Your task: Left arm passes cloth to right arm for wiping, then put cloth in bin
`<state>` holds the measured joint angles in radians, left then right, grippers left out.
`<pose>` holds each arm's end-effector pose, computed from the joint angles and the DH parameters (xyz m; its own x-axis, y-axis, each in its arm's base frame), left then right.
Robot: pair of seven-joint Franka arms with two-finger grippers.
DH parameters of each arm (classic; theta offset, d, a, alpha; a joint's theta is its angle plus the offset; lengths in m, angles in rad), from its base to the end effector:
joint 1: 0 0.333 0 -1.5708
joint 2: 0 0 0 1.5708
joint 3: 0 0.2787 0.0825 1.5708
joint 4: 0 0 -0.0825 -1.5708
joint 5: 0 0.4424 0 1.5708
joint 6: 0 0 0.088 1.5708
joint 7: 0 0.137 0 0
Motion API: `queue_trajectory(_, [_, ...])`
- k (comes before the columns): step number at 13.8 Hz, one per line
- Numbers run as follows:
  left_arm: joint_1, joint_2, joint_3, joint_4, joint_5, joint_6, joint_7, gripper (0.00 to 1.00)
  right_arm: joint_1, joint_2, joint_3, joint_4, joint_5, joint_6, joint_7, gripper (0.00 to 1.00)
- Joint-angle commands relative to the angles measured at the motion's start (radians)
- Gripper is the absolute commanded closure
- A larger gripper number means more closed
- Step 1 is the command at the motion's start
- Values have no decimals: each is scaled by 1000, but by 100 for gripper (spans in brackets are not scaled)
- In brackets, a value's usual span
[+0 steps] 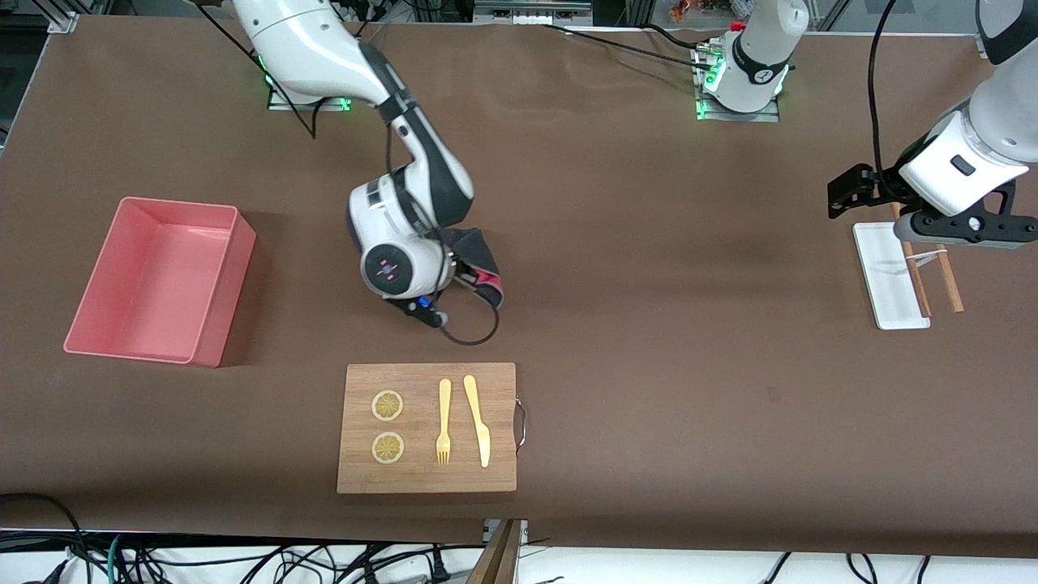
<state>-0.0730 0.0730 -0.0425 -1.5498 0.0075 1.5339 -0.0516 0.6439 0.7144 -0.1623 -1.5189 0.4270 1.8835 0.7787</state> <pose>0.6202 -0.0702 0.5201 0.9941 -0.0633 -0.0884 -0.0643 -0.9979 -0.0090 0.5853 0.3607 0.1320 0.8039 -0.4349 -0.4057 -0.4440 -0.8927 0.0772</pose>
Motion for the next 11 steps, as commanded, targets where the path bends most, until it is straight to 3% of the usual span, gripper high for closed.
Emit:
queue_trajectory(1, [-2, 8, 3, 25, 13, -3, 12, 0, -88, -7, 10, 3, -51, -90, -136, 100])
queue_trajectory(5, [-5, 14, 3, 28, -7, -1, 9, 0, -208, -7, 9, -4, -83, -139, -310, 100])
queue_trajectory(11, [-5, 14, 3, 28, -11, -1, 9, 0, -308, -15, -22, -9, -235, -193, -557, 100])
